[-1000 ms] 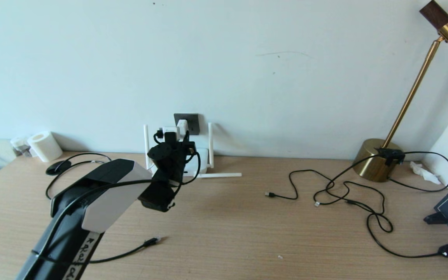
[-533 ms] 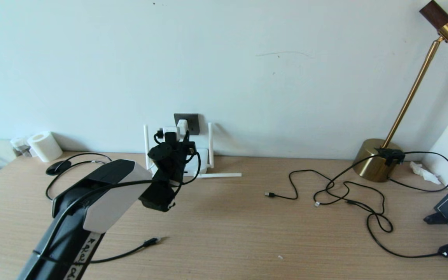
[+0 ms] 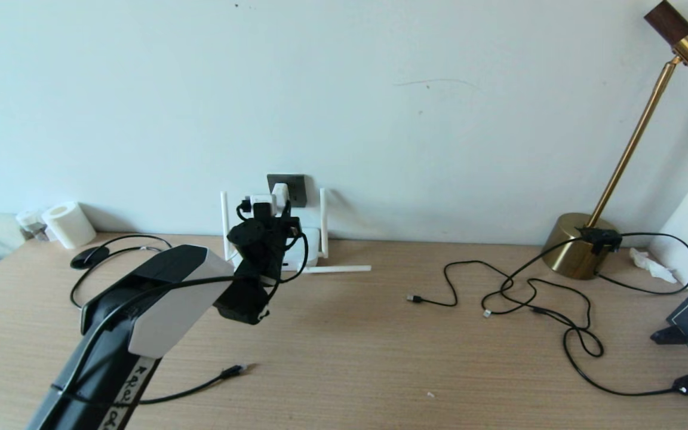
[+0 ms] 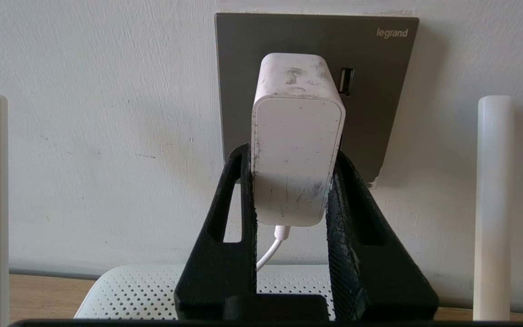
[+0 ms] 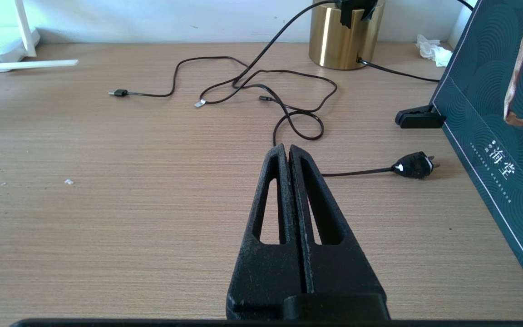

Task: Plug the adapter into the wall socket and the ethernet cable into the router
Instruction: Plug plug into socket

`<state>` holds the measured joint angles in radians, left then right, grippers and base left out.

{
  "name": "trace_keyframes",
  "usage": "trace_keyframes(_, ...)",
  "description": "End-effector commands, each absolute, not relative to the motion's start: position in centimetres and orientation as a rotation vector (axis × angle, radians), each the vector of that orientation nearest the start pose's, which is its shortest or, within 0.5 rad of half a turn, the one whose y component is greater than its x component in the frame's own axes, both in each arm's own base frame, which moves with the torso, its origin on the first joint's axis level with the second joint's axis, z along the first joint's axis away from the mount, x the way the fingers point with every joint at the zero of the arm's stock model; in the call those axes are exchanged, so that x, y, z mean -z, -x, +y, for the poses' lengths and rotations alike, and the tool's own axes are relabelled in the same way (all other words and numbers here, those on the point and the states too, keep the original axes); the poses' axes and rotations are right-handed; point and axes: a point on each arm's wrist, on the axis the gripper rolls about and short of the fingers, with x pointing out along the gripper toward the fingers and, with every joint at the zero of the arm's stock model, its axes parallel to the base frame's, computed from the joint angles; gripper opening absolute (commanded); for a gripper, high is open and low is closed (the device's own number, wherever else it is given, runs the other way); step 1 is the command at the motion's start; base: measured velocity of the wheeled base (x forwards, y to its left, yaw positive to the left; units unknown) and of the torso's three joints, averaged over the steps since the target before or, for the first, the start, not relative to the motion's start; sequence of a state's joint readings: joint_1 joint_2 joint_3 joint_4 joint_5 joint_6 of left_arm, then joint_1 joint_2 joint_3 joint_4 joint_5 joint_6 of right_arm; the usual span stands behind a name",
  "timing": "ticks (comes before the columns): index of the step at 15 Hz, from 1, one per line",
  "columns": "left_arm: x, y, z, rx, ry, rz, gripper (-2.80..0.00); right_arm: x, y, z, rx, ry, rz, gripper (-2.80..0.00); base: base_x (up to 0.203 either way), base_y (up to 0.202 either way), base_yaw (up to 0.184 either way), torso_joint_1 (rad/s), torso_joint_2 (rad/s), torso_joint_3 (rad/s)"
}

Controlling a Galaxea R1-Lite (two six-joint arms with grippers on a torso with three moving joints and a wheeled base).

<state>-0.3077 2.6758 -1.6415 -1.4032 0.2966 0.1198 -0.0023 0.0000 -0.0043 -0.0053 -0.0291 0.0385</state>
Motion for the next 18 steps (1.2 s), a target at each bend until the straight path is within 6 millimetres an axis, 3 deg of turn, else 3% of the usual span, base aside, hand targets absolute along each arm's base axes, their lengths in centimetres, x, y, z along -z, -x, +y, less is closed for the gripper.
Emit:
trace_keyframes(1,-5.92,-49.51,-14.91,-0.014,-0.008,-0.358,-2.8,-7.74,2.32,-0.06,0.031,-0.038,-0.011,-2.8,0.0,0.0,0.0,0.0,0.0,0.0)
trace_keyframes(18,-6.1,-50.26,-14.81,-0.021,-0.006,-0.37,-2.8,-7.74,2.31,-0.06,0.031,-0.038,-0.011,-2.8,0.0,0.0,0.0,0.0,0.0,0.0)
